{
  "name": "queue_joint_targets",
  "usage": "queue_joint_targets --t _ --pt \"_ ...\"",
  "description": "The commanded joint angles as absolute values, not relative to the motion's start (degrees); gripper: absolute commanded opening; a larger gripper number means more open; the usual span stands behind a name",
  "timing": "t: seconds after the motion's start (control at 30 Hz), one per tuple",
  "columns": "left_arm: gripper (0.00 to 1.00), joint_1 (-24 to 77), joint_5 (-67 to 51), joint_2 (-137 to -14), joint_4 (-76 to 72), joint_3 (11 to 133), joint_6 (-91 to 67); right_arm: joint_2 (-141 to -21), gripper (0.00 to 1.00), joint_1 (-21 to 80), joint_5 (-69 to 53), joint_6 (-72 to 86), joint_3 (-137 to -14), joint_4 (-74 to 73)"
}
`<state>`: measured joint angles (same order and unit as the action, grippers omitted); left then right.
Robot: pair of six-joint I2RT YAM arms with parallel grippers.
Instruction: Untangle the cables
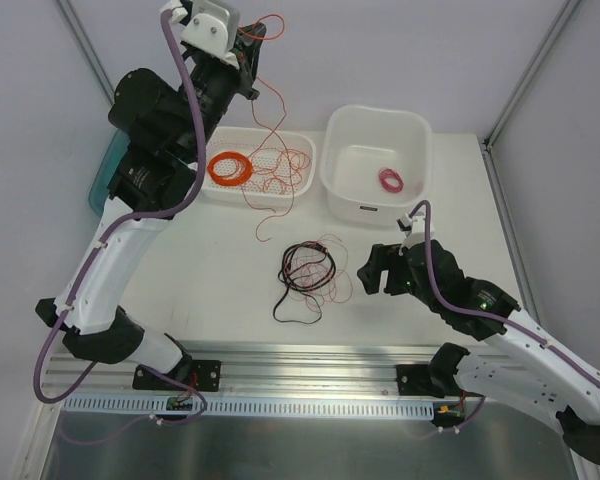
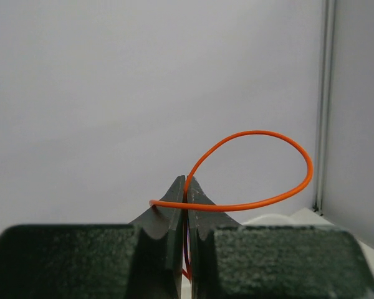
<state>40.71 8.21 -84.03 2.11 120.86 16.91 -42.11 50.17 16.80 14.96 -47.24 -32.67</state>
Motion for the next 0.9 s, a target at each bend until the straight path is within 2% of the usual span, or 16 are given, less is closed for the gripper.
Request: queue_joint_targets --t 0.0,0.2,0.4,0.87 --pt "0.00 38.06 9.32 -83.32 1.41 117.78 15.65 -41.84 0.83 50.10 16.00 15.12 -47.72 -30.58" --pt "0.00 32.26 7.38 -86.13 1.41 113.91 11.26 -41.13 0.83 50.01 16.43 15.21 -47.11 -31.64" --pt "0.00 27.78 4.66 -91.48 1.41 115.31 8.18 -41.04 0.85 50.01 17.75 14.59 -46.93 -33.13" --pt "0.00 20.83 0.27 -104.49 1.32 119.97 3.34 -43.94 0.98 50.18 18.98 12.13 -48.34 -34.54"
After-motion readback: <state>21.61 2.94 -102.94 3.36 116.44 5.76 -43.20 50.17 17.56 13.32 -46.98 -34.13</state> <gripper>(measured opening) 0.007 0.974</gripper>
